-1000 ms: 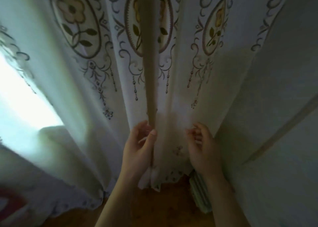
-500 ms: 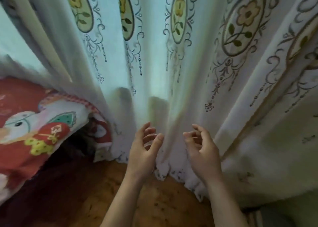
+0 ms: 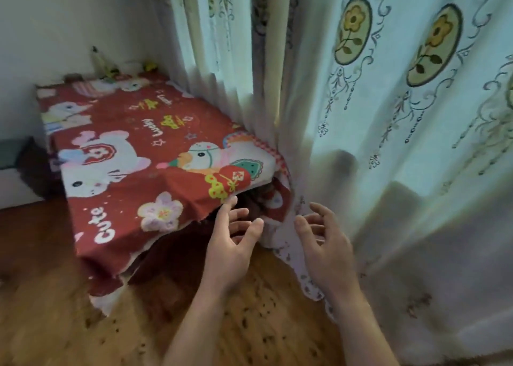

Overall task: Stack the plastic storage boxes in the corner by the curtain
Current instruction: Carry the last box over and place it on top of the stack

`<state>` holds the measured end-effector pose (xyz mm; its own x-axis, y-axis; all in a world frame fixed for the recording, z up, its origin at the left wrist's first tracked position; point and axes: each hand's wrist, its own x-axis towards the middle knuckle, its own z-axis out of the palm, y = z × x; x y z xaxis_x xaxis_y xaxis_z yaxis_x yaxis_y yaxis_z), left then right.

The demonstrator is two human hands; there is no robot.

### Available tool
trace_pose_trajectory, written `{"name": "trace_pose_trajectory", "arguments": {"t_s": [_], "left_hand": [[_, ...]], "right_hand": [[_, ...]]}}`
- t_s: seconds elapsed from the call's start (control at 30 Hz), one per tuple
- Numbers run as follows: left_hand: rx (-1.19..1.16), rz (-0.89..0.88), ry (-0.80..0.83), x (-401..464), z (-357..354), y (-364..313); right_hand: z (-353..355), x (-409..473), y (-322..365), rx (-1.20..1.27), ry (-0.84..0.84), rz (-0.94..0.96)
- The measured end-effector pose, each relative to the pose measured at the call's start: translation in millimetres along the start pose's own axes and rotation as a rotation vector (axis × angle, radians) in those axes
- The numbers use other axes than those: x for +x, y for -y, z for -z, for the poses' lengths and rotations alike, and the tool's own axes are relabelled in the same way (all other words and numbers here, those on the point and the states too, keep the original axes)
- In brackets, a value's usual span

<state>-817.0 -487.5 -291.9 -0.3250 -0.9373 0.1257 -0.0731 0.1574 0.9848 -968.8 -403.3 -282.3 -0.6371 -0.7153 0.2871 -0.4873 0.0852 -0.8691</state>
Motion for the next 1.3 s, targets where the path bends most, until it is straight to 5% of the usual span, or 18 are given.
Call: {"name": "trace_pose_trajectory", "arguments": {"t_s": [0.77,1.3], "left_hand": [[0.062,0.138,-0.74,-43.4,268.3,41.8],[0.119,0.248,-0.961,49.5,387.0,82.5]], "right_hand": [[-276.3,-38.1,124.0,0.108,0.656,0.247],[-455.2,12.7,163.1,0.179,0.919,0.239]]}}
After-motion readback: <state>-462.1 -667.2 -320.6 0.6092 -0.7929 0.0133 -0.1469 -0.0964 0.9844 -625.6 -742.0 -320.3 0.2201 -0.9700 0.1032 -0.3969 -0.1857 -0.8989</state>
